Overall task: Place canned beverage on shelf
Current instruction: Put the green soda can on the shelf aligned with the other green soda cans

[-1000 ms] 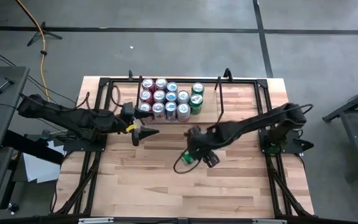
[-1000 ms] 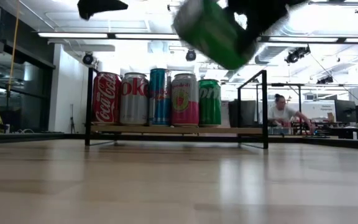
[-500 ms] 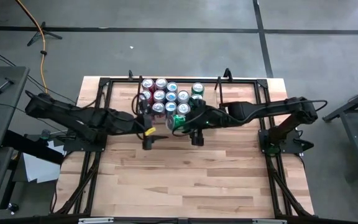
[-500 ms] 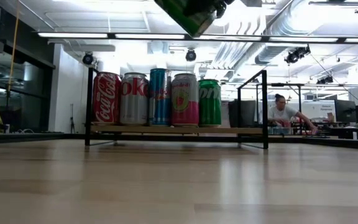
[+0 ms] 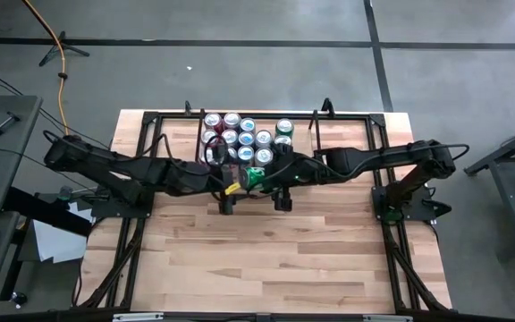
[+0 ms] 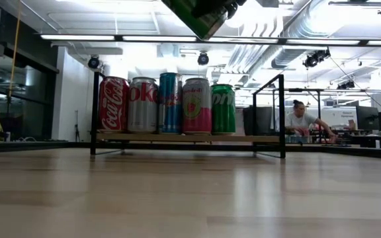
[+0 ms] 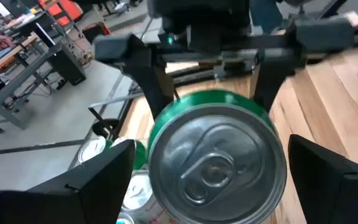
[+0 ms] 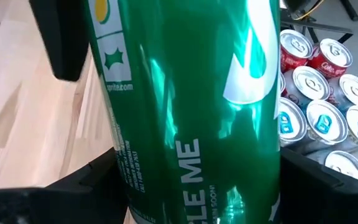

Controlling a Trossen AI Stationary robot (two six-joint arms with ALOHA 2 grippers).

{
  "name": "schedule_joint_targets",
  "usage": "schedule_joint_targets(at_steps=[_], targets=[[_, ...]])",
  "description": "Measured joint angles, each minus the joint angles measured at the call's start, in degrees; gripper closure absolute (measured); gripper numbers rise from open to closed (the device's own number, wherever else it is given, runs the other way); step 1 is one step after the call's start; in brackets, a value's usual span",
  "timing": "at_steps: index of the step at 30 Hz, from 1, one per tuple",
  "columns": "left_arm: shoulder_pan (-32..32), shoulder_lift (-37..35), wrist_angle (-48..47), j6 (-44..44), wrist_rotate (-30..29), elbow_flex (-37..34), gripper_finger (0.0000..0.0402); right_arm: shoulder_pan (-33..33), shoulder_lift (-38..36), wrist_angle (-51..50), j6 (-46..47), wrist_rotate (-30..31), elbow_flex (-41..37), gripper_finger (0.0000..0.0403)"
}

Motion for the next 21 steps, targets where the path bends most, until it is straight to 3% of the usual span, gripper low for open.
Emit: schedule_joint_targets(at_steps=[4, 10, 15, 19, 21], targets=[[0.0, 0.13, 0.27, -0.2, -0.02, -0.04, 0.0103, -0.02, -0.04, 0.42, -0.6, -1.24, 0.01, 0.0115], [0.02, 0.24, 0.11, -0.62, 0.09, -0.04, 0.022, -0.01, -0.04, 0.7, -0.87, -2.6, 0.0, 0.0115], [0.02, -0.7, -0.39, -0.95, 0.43, -0.04, 0.0226, 0.07, -0.2, 0.65, -0.29, -4.26, 0.13, 0.0107], [-0.02, -2.75, -4.71, -1.77, 0.13, -0.09, 0.0226, 0.13, -0.71, -2.49, 2.24, -4.38, 1.92, 0.003], [-0.02, -3.84, -6.95, -3.61, 0.0, -0.15, 0.0226, 0.15, -0.7, -4.11, 2.85, -4.39, 3.78, 0.0019]])
